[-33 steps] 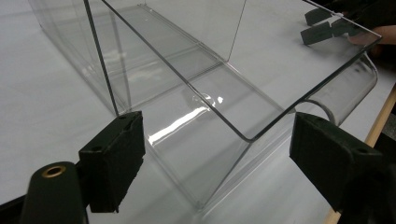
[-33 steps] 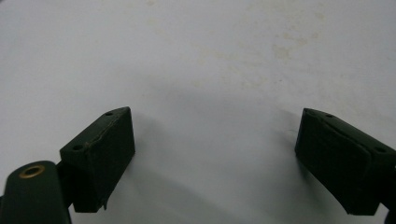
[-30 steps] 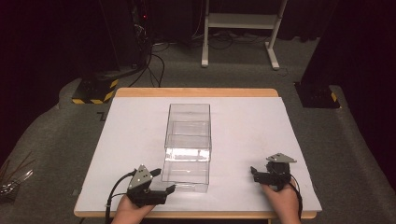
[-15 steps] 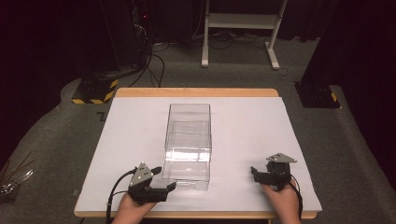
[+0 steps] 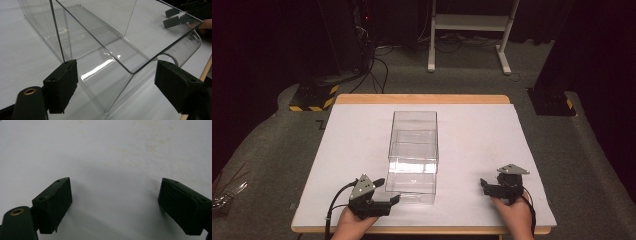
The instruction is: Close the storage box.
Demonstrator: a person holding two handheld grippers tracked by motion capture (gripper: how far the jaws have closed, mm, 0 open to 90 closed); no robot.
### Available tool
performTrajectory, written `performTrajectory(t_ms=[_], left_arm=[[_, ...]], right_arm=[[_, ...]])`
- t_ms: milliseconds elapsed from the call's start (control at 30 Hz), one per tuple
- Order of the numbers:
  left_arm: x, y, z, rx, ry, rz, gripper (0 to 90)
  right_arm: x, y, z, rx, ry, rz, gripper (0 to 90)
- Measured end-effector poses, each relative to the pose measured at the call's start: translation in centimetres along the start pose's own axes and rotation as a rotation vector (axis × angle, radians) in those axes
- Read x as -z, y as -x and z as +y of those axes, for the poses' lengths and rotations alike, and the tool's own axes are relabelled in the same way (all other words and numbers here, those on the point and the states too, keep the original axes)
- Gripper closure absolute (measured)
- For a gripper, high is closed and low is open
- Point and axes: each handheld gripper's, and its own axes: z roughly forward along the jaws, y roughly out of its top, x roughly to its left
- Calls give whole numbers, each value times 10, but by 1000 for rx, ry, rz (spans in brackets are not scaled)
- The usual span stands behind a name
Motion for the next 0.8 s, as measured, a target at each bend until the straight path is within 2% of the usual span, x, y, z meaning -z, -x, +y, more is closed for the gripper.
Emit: performTrajectory(t_ms=[400,433,800], left_arm=[[-1,0,0,9,2,-2,194],[-1,0,0,-2,0,0,194],[-2,-3,1,9,9,21,171]], right_arm=[[0,0,0,-2,-1,2,117],[0,0,0,-2,-2,2,118],[0,0,0,-2,-1,1,118]])
